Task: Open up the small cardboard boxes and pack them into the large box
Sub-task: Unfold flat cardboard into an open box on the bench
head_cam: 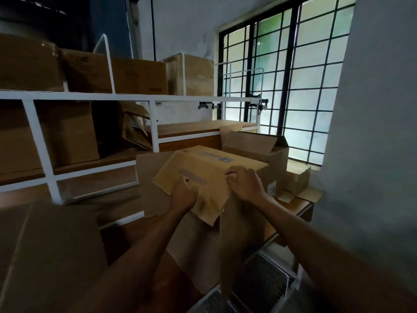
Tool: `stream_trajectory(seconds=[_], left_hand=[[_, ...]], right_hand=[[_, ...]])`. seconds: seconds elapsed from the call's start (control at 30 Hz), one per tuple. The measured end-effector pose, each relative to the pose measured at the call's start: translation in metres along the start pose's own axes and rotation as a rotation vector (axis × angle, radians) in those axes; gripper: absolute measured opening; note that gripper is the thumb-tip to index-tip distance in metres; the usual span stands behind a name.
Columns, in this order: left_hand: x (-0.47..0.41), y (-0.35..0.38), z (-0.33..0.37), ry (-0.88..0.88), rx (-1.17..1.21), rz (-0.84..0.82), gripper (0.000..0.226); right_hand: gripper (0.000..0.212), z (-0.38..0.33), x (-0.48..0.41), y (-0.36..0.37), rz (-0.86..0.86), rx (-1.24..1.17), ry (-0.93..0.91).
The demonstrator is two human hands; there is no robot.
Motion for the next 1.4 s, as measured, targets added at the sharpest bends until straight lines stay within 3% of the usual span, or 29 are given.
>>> stream_trajectory(seconds=[0.13,0.23,0.27,0.33,0.37,0.43,0.53,0.67,0.8,0.93,1.03,1.1,1.17,1.2,1.33,1.4], left_hand=[[-0.044,0.03,-0.038,-0.04,-0.161,-0.053,0.059],[-0.062,0.043,-0.077,-0.199,-0.163,-0.005,0.097],[-0.064,0.046,-0.09,-0.274,-0.047,0.035,0.102],[-0.061,0.051,-0.096,-0.43,0.32,0.027,0.079],[-0.064,0.058,-0.099,-0.526,0.575,-0.011,0.066],[-0.079,0.073,-0.116,-0.659,0.929,-0.045,0.067],[-0.125,0.1,-0.176,-0.706,1.006,0.058,0.075],[-0.091,0.053,-0.064,-0.58,1.023,0.13,0.018],[-0.098,0.024,-0.007,-0.47,0.942,0.249,0.021],[-0.106,0.016,0.038,-0.349,0.897,0.276,0.021],[-0.095,0.033,0.069,-0.192,1.093,0.176,0.037],[-0.084,0.051,0.088,-0.12,1.145,0.114,0.049],[-0.071,0.071,0.103,-0.076,1.059,0.094,0.045],[-0.065,0.081,0.109,-0.064,0.977,0.094,0.042],[-0.038,0.117,0.121,-0.125,0.67,0.054,0.017],[-0.032,0.129,0.115,-0.213,0.587,0.019,0.028]], right_hand=[[0.021,0.024,-0.053,0.015,-0.076,0.02,0.05],[0.028,0.042,-0.082,0.032,-0.174,0.114,0.052],[0.036,0.047,-0.087,0.039,-0.245,0.186,0.033],[0.052,0.054,-0.092,0.055,-0.363,0.302,-0.007],[0.057,0.056,-0.094,0.061,-0.381,0.33,-0.021],[0.061,0.059,-0.101,0.071,-0.386,0.364,-0.048],[0.065,0.059,-0.111,0.073,-0.403,0.391,-0.106],[0.065,0.072,-0.122,0.061,-0.459,0.327,-0.183],[0.074,0.086,-0.128,0.046,-0.622,0.196,-0.328],[0.07,0.095,-0.132,0.031,-0.776,0.149,-0.445],[0.092,0.103,-0.13,0.027,-0.692,0.209,-0.504],[0.078,0.103,-0.126,0.03,-0.611,0.088,-0.474],[0.045,0.1,-0.118,0.038,-0.507,0.011,-0.443],[0.04,0.099,-0.115,0.04,-0.402,0.047,-0.434],[0.035,0.096,-0.107,0.047,-0.097,0.01,-0.395],[0.041,0.099,-0.106,0.032,-0.076,-0.177,-0.239]])
Point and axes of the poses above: each hand's wrist, its own x-axis away from the middle knuckle, its own y-axis out of the palm, z = x × y, the point moved 4 cm from there along -x, towards the middle knuckle, and after that the axes turned 6 degrees about x, right-handed, at the moved point
